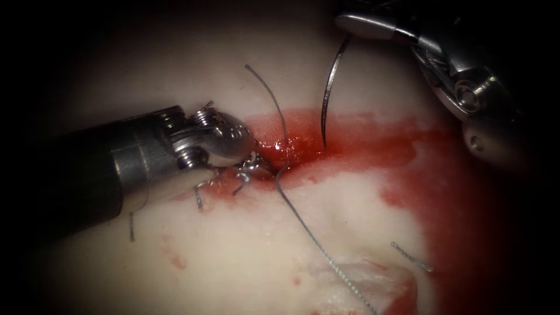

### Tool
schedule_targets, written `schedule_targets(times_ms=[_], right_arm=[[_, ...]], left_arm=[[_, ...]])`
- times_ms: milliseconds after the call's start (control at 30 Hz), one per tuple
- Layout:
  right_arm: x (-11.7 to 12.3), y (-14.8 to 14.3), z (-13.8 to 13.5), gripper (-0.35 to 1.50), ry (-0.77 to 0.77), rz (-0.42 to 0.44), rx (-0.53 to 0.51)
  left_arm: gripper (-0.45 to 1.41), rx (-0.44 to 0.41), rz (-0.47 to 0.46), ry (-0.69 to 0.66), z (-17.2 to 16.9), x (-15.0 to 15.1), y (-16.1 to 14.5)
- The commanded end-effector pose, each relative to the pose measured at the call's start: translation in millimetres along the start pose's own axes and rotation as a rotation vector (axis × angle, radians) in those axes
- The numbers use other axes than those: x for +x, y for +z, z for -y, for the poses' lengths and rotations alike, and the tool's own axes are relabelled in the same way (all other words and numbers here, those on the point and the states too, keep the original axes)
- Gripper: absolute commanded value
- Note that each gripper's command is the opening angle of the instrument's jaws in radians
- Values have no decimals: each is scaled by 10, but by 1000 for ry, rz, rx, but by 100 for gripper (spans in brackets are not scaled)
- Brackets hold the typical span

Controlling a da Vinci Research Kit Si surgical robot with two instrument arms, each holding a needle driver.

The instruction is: Wound Closure

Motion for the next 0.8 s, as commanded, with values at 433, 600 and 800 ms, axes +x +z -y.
schedule_targets(times_ms=[433, 600, 800], right_arm=[[1, 20, -4, -35, -4, -8, 70], [0, 21, -4, -35, -4, -8, 68], [-2, 25, -7, -35, -8, -8, 61]], left_arm=[[-45, 42, -148, -48, -25, -20, -10], [-45, 159, -231, -125, -38, -24, -6], [-45, 388, -206, -305, -37, -14, -6]])
